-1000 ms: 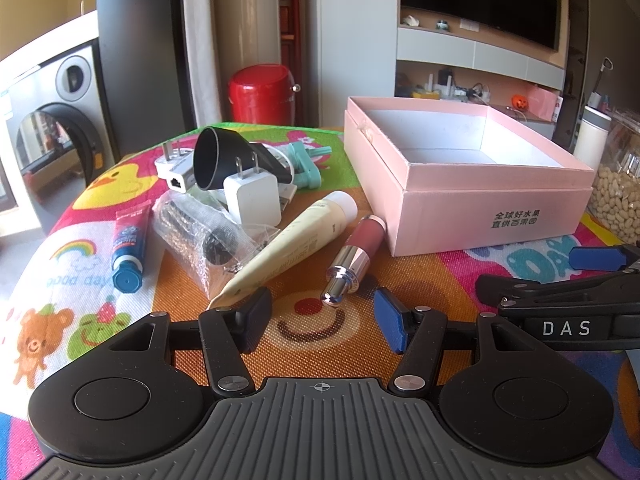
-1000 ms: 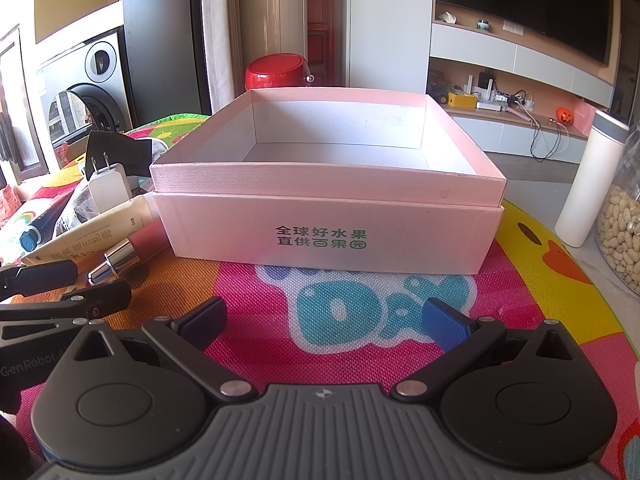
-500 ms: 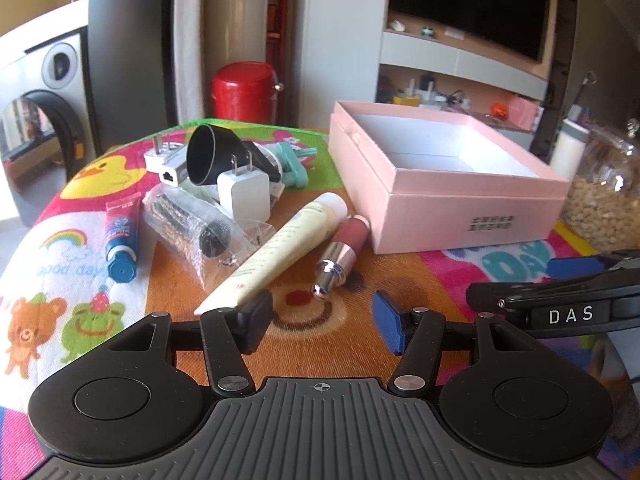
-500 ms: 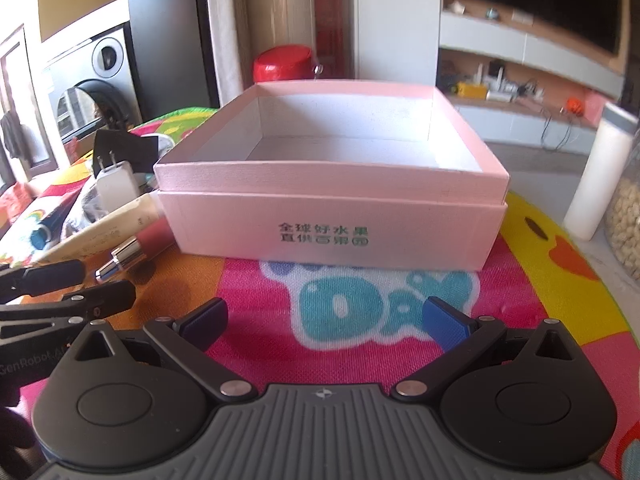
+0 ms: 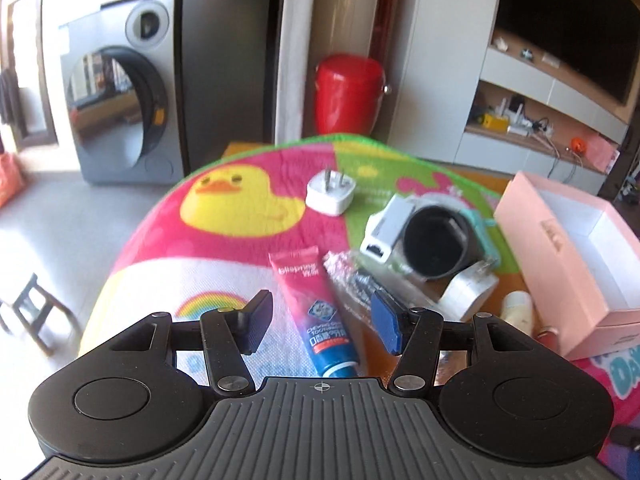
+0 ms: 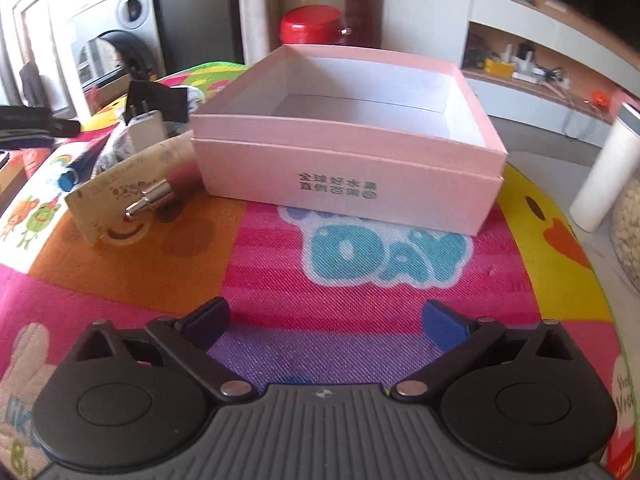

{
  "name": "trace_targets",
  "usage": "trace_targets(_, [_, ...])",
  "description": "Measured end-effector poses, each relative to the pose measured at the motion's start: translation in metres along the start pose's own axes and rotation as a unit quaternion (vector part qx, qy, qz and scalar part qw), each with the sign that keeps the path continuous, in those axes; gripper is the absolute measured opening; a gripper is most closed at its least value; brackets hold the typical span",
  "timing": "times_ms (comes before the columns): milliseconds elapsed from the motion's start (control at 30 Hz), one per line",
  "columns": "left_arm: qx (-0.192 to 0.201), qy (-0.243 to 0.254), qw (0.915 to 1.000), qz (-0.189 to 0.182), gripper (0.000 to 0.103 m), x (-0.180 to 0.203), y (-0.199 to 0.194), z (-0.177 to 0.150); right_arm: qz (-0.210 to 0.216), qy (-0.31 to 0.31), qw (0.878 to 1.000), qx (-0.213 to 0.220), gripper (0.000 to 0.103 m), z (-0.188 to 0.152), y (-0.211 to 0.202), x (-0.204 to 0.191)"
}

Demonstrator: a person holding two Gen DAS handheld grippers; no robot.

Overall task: Organize rigid objects
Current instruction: 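Grasp the toothpaste tube with the left tool while the right tool grasps the grey adapter, then carry the toothpaste tube with the left tool while the right tool carries the adapter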

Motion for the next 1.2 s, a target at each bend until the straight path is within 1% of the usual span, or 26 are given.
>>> trace_targets(33, [-0.005, 0.004, 1.0, -0.001, 0.059, 0.001, 0.005, -0.003, 0.009, -0.005, 1.0, -0.001, 0.088, 0.006, -0.001, -0.006])
trace_targets(67, [-0.008, 0.009, 0.9999, -0.002, 0.059, 0.001, 0.009, -0.005, 0.018, -0.009, 1.0, 0.007, 0.088, 0.014, -0.006, -0.012])
trace_targets(100, [-0.011, 0.012, 0.9999, -0.003, 0.059, 0.0, 0.013, -0.007, 0.026, -0.009, 0.999, 0.026, 0.088, 0.026, -0.012, -0.018])
trace_targets(133, [-0.011, 0.014, 0.9998, -0.003, 0.059, 0.0, 0.015, -0.009, 0.035, -0.009, 0.998, 0.056, 0.088, 0.041, -0.018, -0.027])
trace_targets(167, [-0.003, 0.019, 0.9998, -0.003, 0.059, 0.001, 0.015, -0.012, 0.044, -0.011, 0.996, 0.081, 0.089, 0.057, -0.023, -0.039])
trace_targets(200, [0.003, 0.022, 0.9997, -0.007, 0.059, 0.0, 0.014, -0.012, 0.052, -0.02, 0.994, 0.096, 0.089, 0.072, -0.026, -0.052])
trace_targets(233, [0.007, 0.025, 0.9996, -0.011, 0.054, -0.001, 0.012, -0.014, 0.062, -0.034, 0.993, 0.1, 0.089, 0.089, -0.025, -0.07])
trace_targets(267, [0.01, 0.028, 0.9994, -0.016, 0.041, -0.002, 0.01, -0.016, 0.073, -0.05, 0.992, 0.094, 0.089, 0.103, -0.02, -0.088])
trace_targets(333, [0.016, 0.025, 0.9989, -0.035, 0.036, -0.007, 0.002, -0.023, 0.101, -0.074, 0.99, 0.066, 0.089, 0.128, -0.002, -0.129])
trace_targets(400, [0.018, 0.021, 0.9984, -0.05, 0.033, -0.011, -0.008, -0.032, 0.123, -0.074, 0.989, 0.017, 0.089, 0.147, 0.028, -0.165])
trace_targets(433, [0.018, 0.023, 0.998, -0.055, 0.033, -0.012, -0.014, -0.037, 0.131, -0.066, 0.989, -0.013, 0.089, 0.155, 0.046, -0.184])
trace_targets(500, [0.018, 0.027, 0.9971, -0.069, 0.033, -0.013, -0.026, -0.047, 0.141, -0.049, 0.987, -0.059, 0.089, 0.168, 0.081, -0.216])
trace_targets(533, [0.017, 0.028, 0.9966, -0.076, 0.033, -0.014, -0.031, -0.051, 0.142, -0.046, 0.986, -0.072, 0.089, 0.174, 0.099, -0.232])
trace_targets(567, [0.015, 0.029, 0.9959, -0.084, 0.033, -0.014, -0.035, -0.056, 0.135, -0.049, 0.987, -0.075, 0.089, 0.18, 0.115, -0.245])
trace_targets(633, [0.015, 0.028, 0.9952, -0.093, 0.033, -0.013, -0.042, -0.06, 0.104, -0.065, 0.99, -0.073, 0.088, 0.187, 0.146, -0.268])
trace_targets(700, [0.016, 0.017, 0.9946, -0.101, 0.033, -0.017, -0.043, -0.06, 0.07, -0.073, 0.992, -0.081, 0.079, 0.189, 0.176, -0.281])
trace_targets(733, [0.017, 0.012, 0.9943, -0.105, 0.033, -0.018, -0.043, -0.06, 0.06, -0.069, 0.991, -0.093, 0.059, 0.188, 0.19, -0.284])
trace_targets(767, [0.018, 0.009, 0.994, -0.108, 0.033, -0.019, -0.041, -0.058, 0.059, -0.063, 0.99, -0.109, 0.049, 0.187, 0.197, -0.287])
trace_targets(800, [0.019, 0.007, 0.9939, -0.109, 0.033, -0.019, -0.039, -0.057, 0.064, -0.055, 0.989, -0.124, 0.049, 0.186, 0.199, -0.287])
trace_targets(867, [0.02, 0.008, 0.9941, -0.106, 0.033, -0.02, -0.033, -0.052, 0.079, -0.047, 0.988, -0.12, 0.049, 0.185, 0.189, -0.288])
trace_targets(933, [0.018, 0.012, 0.9944, -0.103, 0.034, -0.018, -0.029, -0.049, 0.091, -0.068, 0.989, -0.092, 0.049, 0.184, 0.164, -0.287])
trace_targets(1000, [0.018, 0.017, 0.9946, -0.1, 0.035, -0.016, -0.024, -0.046, 0.105, -0.082, 0.988, -0.075, 0.049, 0.179, 0.131, -0.279])
trace_targets(1033, [0.019, 0.022, 0.9949, -0.096, 0.035, -0.015, -0.023, -0.046, 0.11, -0.087, 0.988, -0.067, 0.049, 0.174, 0.108, -0.27])
trace_targets(1100, [0.022, 0.048, 0.9951, -0.083, 0.035, -0.009, -0.026, -0.047, 0.133, -0.098, 0.985, -0.052, 0.049, 0.158, 0.064, -0.247])
trace_targets(1167, [0.027, 0.074, 0.9946, -0.067, 0.035, 0.001, -0.034, -0.051, 0.148, -0.098, 0.983, -0.041, 0.049, 0.14, 0.02, -0.215])
trace_targets(1200, [0.028, 0.086, 0.9938, -0.064, 0.034, 0.007, -0.039, -0.054, 0.154, -0.094, 0.983, -0.034, 0.049, 0.132, 0.001, -0.197])
Point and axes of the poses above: each gripper's, at about its wrist camera, not at the fingertips, and y roughly the way its jaws point, x to its right, z to its top, the point moved 7 cm from there along y, roughly the way its jaws point, and after that the axes turned 13 degrees about y, right-handed, at the moved point
